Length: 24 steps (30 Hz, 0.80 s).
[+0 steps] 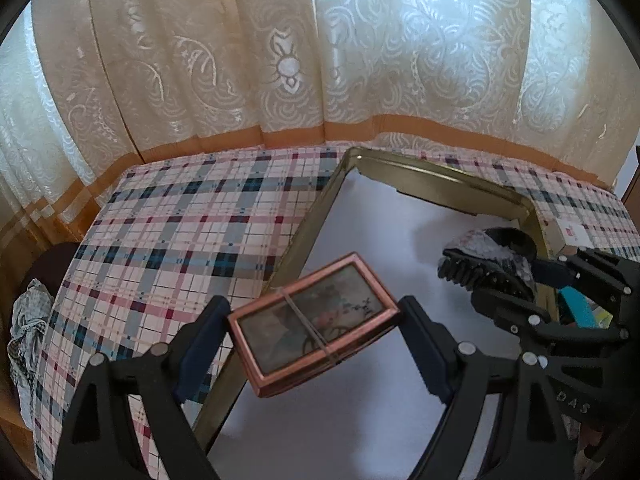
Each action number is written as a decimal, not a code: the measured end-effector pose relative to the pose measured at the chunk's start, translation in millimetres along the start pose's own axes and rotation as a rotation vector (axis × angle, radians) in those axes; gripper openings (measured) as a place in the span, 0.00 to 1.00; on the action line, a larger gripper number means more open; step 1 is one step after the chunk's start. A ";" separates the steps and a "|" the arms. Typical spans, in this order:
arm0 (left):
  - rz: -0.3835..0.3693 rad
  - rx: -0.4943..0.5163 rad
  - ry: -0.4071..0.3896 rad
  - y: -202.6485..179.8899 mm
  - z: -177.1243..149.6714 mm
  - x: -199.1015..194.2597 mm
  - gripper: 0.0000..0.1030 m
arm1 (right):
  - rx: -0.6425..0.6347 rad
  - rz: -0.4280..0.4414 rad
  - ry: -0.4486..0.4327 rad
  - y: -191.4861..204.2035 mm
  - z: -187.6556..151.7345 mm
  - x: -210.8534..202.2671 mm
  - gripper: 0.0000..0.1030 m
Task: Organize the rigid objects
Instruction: 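Lower and release the grey object into the tray while the left tool releases the photo frame there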
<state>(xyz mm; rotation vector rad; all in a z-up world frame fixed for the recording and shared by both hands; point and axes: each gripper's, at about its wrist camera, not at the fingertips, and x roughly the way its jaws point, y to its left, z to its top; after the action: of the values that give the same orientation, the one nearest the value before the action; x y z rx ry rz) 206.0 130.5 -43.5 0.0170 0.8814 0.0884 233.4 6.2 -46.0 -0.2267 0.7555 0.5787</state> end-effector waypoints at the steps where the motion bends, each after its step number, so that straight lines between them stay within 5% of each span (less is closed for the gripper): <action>1: -0.003 0.003 0.005 -0.2 0.8 1.6 0.83 | 0.003 0.001 0.003 -0.9 -1.5 1.5 0.46; 12: 0.037 0.018 0.003 -2.4 5.1 1.6 0.85 | -0.057 -0.009 -0.019 13.5 -6.3 -2.1 0.52; 16: 0.051 0.026 -0.032 -4.5 7.7 -9.6 0.96 | -0.043 0.004 -0.043 12.6 -8.0 -10.7 0.63; 24: 0.007 -0.045 -0.076 -3.7 -1.7 -31.2 1.00 | 0.005 0.000 -0.106 -4.2 -33.5 -48.3 0.63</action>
<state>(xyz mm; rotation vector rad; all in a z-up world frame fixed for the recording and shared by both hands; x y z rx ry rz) 185.2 124.1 -20.7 -0.0182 0.8036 0.1128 188.2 -30.3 -36.1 -0.1901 0.6540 0.5841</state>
